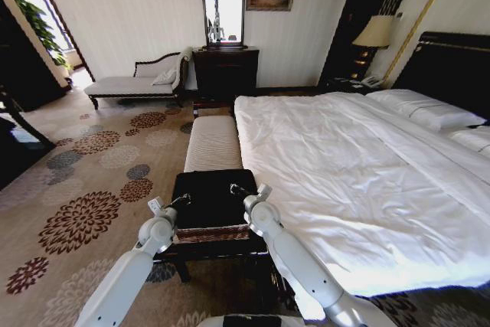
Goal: Fold the clothes on the bed and place them into the basket.
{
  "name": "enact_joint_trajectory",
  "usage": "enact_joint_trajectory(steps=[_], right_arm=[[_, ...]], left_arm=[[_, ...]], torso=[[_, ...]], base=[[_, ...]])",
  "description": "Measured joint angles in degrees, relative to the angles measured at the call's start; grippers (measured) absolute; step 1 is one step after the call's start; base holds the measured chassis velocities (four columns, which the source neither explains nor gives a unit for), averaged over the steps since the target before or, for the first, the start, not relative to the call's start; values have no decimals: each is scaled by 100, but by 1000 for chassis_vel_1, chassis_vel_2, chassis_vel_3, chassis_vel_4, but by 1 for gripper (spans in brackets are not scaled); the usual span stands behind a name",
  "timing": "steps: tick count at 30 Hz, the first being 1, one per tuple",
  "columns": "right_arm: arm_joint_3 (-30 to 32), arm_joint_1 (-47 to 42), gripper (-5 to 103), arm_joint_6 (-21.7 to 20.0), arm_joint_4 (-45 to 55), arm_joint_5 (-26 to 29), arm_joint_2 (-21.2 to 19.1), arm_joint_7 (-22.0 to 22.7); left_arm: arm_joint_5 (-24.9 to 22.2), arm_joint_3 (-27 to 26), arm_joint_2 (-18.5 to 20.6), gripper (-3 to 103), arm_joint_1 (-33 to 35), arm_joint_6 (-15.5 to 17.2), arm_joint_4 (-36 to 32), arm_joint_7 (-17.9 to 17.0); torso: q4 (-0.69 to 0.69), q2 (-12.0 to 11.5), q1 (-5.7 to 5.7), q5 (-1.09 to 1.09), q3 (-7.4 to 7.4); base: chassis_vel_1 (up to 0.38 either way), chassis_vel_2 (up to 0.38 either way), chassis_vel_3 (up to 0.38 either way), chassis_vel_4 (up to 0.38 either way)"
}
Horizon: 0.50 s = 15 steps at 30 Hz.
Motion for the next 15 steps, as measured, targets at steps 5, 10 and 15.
enact_joint_trajectory(steps=[5, 10, 15], right_arm=[[-242, 459, 9, -304, -313, 238, 83, 479], [-382, 770, 9, -555, -637, 473, 111, 870], [-507, 916, 9, -700, -863, 564, 115, 970]], left_arm=[[-226, 499, 168, 7, -518, 397, 222, -282], [-427, 977, 218, 7, -1050, 687, 548, -451], [-458, 1313, 212, 7, -1403, 729, 832, -459]], torso=[[1, 0, 0, 0, 0], [-1, 0, 0, 0, 0], [0, 0, 0, 0, 0]], base=[[0, 0, 0, 0], [0, 0, 0, 0], [0, 0, 0, 0]])
